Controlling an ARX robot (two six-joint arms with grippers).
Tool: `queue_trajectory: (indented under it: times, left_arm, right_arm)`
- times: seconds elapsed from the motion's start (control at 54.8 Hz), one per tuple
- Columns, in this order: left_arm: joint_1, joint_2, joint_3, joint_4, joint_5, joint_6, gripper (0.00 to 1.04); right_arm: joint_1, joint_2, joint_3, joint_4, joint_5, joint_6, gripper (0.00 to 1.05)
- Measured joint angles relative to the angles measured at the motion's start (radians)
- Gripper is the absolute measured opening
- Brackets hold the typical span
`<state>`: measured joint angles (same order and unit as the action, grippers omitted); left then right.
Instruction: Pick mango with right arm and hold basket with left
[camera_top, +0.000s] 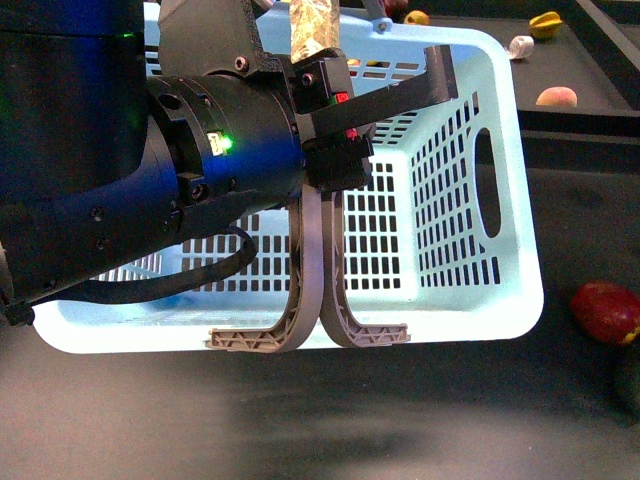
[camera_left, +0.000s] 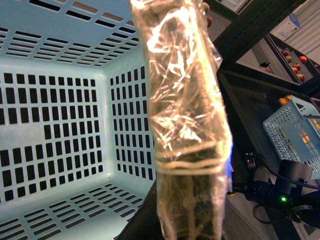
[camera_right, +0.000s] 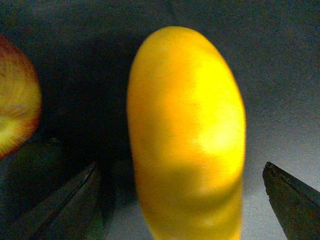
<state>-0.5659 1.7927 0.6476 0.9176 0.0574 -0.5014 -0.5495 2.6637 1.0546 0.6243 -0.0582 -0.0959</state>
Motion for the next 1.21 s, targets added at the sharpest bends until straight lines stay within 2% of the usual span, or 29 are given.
queue_trajectory:
  times: [0.365,0.456,0.639,0.712,0.931,1.205]
  left_arm:
    - [0.000,0.000,0.000,0.000,0.000,0.000,0.06]
    - [0.000,0.000,0.000,0.000,0.000,0.000,0.06]
    - [0.000,0.000,0.000,0.000,0.000,0.000,0.06]
    - [0.000,0.000,0.000,0.000,0.000,0.000,0.06]
    - [0.000,0.000,0.000,0.000,-0.001,0.000,0.06]
    - [0.000,0.000,0.000,0.000,0.000,0.000,0.06]
  right_arm:
    - [-0.023,0.014,0.019,-0.016,0.024,0.001,0.96]
    - [-0.025,0.015,0.019,-0.016,0.024,0.000,0.86]
    - [-0.031,0.014,0.013,-0.008,0.024,0.000,0.57]
    - [-0.038,0.003,-0.011,0.001,0.011,0.000,0.51]
    - [-0.047,-0.087,-0.105,0.007,-0.051,0.018,0.50]
    - [-0.025,-0.366,-0.259,-0.009,-0.169,0.067,0.50]
